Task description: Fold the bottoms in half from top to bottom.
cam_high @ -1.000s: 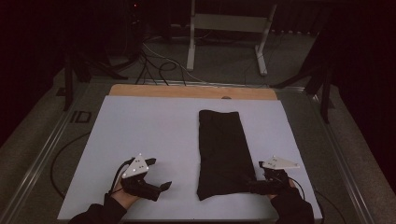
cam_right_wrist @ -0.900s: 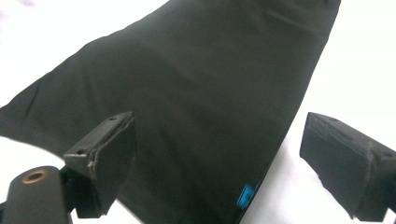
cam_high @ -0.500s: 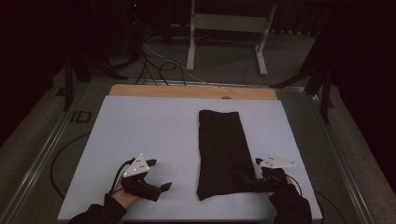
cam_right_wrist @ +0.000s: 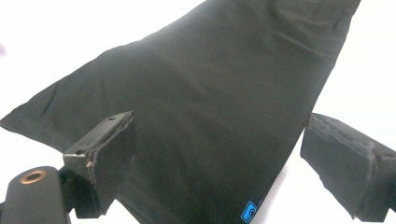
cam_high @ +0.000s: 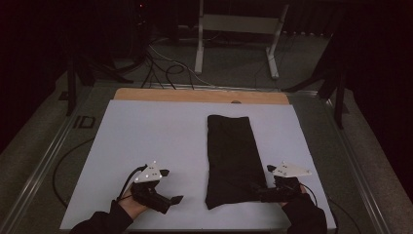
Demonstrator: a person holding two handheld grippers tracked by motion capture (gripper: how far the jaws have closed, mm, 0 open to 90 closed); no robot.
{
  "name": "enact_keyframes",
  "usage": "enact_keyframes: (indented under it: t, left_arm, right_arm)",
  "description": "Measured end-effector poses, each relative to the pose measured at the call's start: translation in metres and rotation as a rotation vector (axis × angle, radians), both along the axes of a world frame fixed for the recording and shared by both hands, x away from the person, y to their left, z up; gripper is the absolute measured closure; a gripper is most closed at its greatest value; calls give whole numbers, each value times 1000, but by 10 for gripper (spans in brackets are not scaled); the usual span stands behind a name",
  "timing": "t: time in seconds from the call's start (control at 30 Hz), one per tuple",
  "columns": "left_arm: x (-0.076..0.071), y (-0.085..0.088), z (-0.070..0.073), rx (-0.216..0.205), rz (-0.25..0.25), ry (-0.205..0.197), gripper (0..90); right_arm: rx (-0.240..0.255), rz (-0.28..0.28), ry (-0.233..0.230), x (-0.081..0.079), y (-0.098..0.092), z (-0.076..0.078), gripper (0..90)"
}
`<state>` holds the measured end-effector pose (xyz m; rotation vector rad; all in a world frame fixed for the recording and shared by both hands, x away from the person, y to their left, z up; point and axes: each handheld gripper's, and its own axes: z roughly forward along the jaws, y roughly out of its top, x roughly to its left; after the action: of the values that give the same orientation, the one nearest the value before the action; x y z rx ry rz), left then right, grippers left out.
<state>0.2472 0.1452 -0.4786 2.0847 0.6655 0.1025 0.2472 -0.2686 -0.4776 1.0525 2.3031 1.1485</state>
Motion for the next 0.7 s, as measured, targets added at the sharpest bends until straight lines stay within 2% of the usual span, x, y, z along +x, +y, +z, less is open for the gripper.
enact_keyframes:
  t: [0.13,0.3,0.4,0.6,0.7]
  left_arm:
    - [4,-5,6,-16,-12,12,1]
    - [10,-11,14,-38,-8,6,1]
    - [14,-14,21,-32,-1,-2,1]
    - [23,-16,36,-22,16,-15,1]
    - [29,-17,41,-27,27,-4,1]
  right_arm:
    - [5,5,2,-1,1,1,104]
    - [19,19,-10,-3,3,10,104]
    - [39,21,-28,-3,3,20,105]
    - [20,17,-45,3,5,35,107]
    - [24,8,-63,9,3,44,107]
